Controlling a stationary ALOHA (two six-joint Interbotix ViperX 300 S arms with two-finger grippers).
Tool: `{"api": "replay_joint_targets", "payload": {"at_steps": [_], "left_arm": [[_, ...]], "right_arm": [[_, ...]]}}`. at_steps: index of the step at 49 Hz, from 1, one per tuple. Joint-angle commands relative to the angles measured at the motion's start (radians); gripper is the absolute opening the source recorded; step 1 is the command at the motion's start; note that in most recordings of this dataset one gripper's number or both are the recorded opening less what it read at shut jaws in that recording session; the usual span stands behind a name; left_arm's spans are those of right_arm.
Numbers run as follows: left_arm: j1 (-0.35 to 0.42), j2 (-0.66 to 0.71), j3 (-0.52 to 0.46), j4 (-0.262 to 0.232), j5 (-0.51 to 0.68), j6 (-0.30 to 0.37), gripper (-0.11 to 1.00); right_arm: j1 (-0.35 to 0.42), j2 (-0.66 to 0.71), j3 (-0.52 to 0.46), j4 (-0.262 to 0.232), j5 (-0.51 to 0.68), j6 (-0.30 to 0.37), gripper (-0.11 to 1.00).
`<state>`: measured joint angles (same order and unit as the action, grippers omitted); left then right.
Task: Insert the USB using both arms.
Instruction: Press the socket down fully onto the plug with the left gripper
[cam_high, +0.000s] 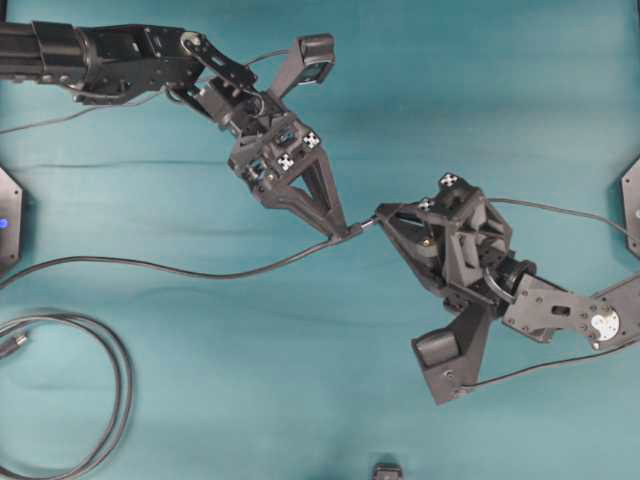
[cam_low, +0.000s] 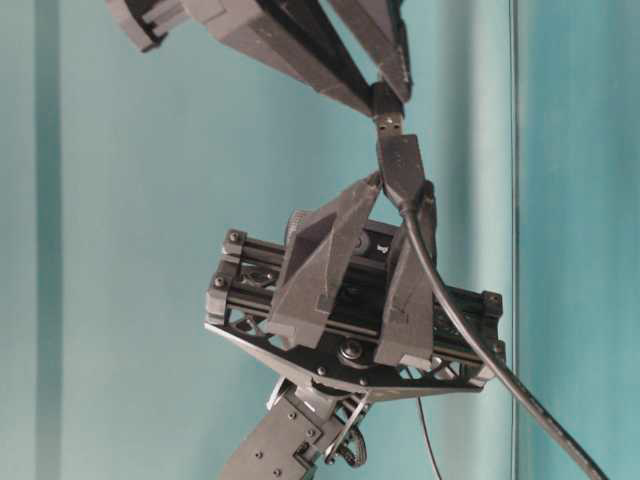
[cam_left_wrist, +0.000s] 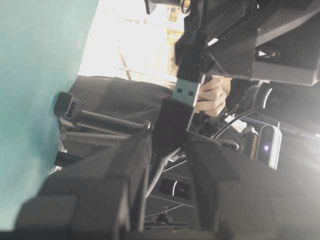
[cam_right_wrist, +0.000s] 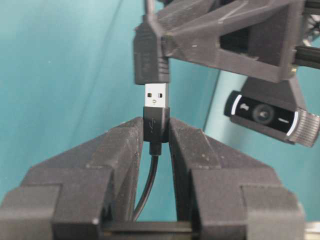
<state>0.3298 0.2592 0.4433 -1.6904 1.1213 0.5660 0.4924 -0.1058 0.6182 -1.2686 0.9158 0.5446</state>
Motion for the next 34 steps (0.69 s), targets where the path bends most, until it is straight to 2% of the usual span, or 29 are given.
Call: {"api": "replay_joint_targets", "payload": {"at_steps": [1,19,34], "left_arm": [[0.011,-0.021,-0.025,-0.003,0.003,-0.009,0.26],[0.031,-0.029,-0.015,-0.003,-0.025,-0.008,0.26],[0.037,-0.003,-0.048,-0.003,-0.034,-0.009,0.26]], "right_arm": [[0.0,-0.008,-0.032,-0.005,-0.005,0.005,0.2],[0.0,-0.006,-0.038,-0.003,-0.002,0.002,0.2],[0.0,-0.002,-0.046,-0.009,-0.002,-0.005,0.2]]}}
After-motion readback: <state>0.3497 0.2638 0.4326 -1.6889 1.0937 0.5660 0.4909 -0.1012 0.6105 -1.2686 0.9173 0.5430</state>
